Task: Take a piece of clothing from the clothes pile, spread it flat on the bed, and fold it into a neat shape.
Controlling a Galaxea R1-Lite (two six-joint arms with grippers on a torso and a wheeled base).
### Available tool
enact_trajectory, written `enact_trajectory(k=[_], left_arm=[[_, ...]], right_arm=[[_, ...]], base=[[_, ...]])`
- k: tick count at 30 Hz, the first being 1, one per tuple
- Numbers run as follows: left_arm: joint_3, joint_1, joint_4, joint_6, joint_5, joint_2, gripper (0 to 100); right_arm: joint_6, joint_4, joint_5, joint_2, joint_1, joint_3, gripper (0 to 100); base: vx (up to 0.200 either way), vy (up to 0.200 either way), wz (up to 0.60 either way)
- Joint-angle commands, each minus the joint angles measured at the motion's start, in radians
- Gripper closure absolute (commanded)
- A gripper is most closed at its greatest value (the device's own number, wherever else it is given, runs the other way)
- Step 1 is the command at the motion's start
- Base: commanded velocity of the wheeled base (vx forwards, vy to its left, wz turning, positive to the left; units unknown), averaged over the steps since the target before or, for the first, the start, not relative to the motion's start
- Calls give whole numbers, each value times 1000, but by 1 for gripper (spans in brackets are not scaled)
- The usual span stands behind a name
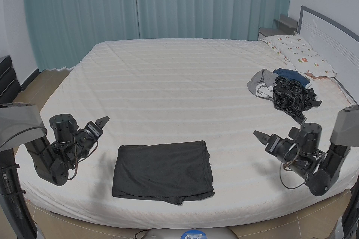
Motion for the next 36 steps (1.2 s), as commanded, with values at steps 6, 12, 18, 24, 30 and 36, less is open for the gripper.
enact_trajectory(k=[6,12,18,24,30,36], left_arm=[[100,54,196,210,5,-541,0],[158,56,390,274,-3,-839,0],[218,56,542,319,-4,-1035,0],[310,51,645,426,-26,-1241,0],[362,56,760,561,-21,-1433,0],[387,56,906,629,-20,-1620,0]], right_arm=[[-184,19,2,-578,-40,291,0],[-251,266,3,-896,-39,294,0],[-334,629,17,-1229,-31,267,0],[-417,993,14,-1535,-54,244,0],[-562,1268,19,-1765,-112,205,0],[-599,1502,0,-1916,-127,168,0]], base=[[0,0,0],[0,0,0],[0,0,0],[0,0,0],[0,0,0],[0,0,0]])
